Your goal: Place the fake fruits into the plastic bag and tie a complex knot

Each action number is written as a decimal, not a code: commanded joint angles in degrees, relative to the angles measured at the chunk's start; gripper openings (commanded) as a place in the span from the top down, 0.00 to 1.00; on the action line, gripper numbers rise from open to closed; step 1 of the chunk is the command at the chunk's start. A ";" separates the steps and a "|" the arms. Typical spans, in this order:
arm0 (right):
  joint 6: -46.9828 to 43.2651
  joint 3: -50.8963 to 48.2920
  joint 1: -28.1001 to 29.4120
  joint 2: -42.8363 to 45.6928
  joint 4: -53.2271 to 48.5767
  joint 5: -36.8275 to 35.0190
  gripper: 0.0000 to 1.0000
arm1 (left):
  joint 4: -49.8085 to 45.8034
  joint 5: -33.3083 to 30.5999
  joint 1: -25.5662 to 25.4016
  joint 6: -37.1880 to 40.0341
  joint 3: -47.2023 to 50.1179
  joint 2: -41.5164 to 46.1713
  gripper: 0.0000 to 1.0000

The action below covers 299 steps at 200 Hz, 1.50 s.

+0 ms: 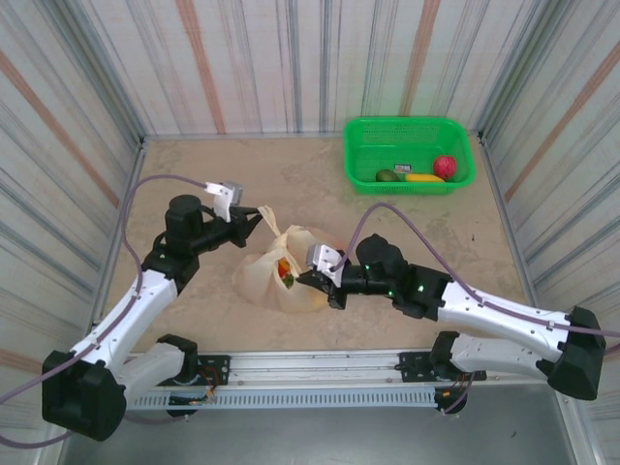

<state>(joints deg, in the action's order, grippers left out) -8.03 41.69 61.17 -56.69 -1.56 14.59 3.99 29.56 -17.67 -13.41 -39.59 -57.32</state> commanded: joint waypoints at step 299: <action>26.04 14.04 -19.18 2.15 -29.39 -15.83 1.00 | -1.88 -16.83 14.69 -19.57 -12.67 -4.55 1.00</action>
<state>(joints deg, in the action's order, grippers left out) 20.32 56.36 45.45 -54.15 -24.25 -2.33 2.20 20.69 -4.91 -34.48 -51.11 -62.35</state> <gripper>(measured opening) 0.045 0.046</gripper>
